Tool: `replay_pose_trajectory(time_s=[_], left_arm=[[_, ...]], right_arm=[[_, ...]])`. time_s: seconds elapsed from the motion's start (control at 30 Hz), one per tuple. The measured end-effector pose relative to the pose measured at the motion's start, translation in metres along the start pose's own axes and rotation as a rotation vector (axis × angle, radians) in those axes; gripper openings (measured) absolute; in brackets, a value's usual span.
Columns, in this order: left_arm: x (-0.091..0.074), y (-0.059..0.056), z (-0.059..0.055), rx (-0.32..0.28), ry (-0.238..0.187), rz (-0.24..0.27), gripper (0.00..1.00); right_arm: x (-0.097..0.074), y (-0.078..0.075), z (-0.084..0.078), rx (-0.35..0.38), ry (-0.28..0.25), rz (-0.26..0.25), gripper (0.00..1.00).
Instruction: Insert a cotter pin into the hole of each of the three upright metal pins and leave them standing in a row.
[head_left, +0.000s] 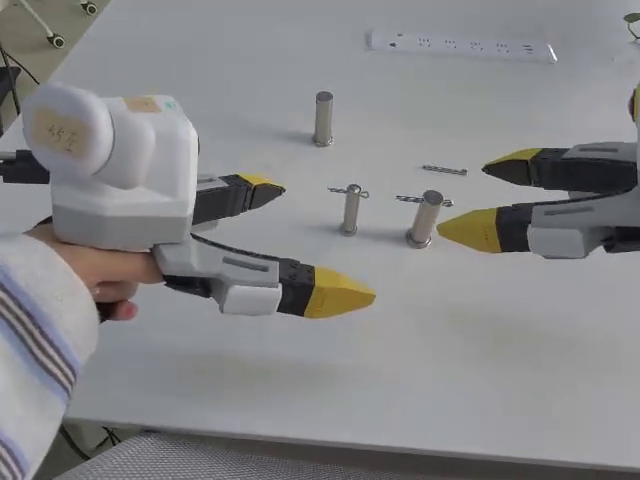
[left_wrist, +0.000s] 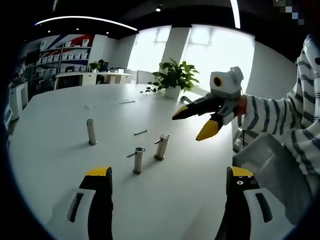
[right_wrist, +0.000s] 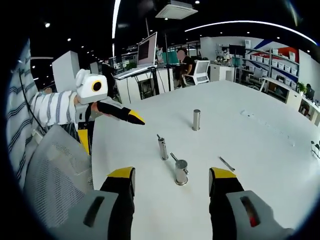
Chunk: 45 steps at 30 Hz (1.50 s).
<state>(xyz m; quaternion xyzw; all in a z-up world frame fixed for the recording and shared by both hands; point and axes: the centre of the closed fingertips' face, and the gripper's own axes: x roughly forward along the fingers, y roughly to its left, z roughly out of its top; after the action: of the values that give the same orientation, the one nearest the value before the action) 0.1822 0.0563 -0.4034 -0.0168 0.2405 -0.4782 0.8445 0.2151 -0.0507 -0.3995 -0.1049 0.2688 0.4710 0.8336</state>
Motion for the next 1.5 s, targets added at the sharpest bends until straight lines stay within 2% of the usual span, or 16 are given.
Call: replay_pose_trajectory(time_s=[0.17,0.27,0.33,0.4,0.47,0.53,0.6,0.77,0.93,1.1,1.23,1.33,1.5], left_arm=[[0.000,0.001,0.007,0.000,-0.021,0.008,0.94],[0.001,0.003,0.006,0.001,-0.011,0.012,0.94],[0.000,0.004,0.007,0.004,-0.011,0.016,0.94],[-0.001,0.005,0.009,0.001,-0.018,0.018,0.94],[-0.003,0.005,0.010,0.000,-0.022,0.021,0.94],[-0.003,0.006,0.010,-0.002,-0.021,0.021,0.94],[-0.004,0.007,0.008,-0.003,-0.017,0.017,0.94],[-0.005,0.011,0.006,-0.022,-0.001,0.020,0.94],[-0.005,0.015,0.007,-0.024,-0.003,0.024,0.94],[-0.004,0.019,0.010,-0.018,-0.003,0.022,0.94],[-0.004,0.023,0.014,-0.013,0.000,0.022,0.94],[-0.005,0.025,0.019,-0.009,-0.003,0.026,0.94],[-0.007,0.035,0.031,0.012,-0.018,0.051,0.94]], right_arm=[[-0.010,0.001,-0.004,0.030,-0.011,-0.023,0.63],[-0.015,0.001,-0.008,0.054,-0.016,-0.042,0.66],[-0.018,-0.002,-0.008,0.081,-0.040,-0.069,0.71],[-0.022,-0.002,-0.007,0.117,-0.072,-0.074,0.76],[-0.025,-0.002,-0.010,0.124,-0.067,-0.083,0.80],[-0.027,-0.005,-0.017,0.119,-0.039,-0.114,0.82],[-0.028,-0.005,-0.020,0.120,-0.026,-0.125,0.85],[-0.031,-0.007,-0.025,0.169,-0.024,-0.154,0.92],[-0.031,-0.011,-0.035,0.209,0.010,-0.189,0.98],[-0.029,-0.008,-0.037,0.226,0.017,-0.190,0.98],[-0.026,-0.007,-0.042,0.233,0.041,-0.209,0.98],[-0.027,-0.007,-0.043,0.250,0.037,-0.217,0.98],[-0.031,-0.012,-0.045,0.262,0.036,-0.245,0.98]])
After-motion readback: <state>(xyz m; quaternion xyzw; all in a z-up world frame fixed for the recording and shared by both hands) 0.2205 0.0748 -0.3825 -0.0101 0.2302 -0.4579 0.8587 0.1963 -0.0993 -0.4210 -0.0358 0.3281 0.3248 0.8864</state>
